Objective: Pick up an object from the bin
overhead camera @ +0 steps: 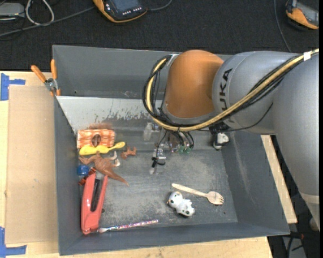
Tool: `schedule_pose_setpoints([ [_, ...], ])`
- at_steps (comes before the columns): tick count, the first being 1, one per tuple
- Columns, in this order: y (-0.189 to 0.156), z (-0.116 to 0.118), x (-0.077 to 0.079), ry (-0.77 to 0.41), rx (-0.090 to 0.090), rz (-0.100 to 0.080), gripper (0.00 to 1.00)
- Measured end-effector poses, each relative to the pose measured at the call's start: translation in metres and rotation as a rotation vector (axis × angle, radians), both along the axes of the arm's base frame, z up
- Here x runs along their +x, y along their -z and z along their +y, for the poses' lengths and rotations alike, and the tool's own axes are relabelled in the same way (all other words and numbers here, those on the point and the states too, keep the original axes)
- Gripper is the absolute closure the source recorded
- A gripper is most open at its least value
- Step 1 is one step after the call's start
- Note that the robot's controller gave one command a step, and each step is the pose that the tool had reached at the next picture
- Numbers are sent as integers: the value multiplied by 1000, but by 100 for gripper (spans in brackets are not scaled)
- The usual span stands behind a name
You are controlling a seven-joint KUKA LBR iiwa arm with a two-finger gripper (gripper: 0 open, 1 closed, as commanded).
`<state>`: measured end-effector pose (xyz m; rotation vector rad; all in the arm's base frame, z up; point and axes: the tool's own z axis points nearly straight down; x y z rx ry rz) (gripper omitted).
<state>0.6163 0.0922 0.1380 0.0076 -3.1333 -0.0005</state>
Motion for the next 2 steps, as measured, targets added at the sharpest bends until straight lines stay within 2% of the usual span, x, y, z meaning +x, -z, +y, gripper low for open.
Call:
schedule_pose_setpoints([
  [1, -5, 0, 2, 3, 1, -8, 0],
  [2, 39, 74, 4, 174, 1, -8, 0],
])
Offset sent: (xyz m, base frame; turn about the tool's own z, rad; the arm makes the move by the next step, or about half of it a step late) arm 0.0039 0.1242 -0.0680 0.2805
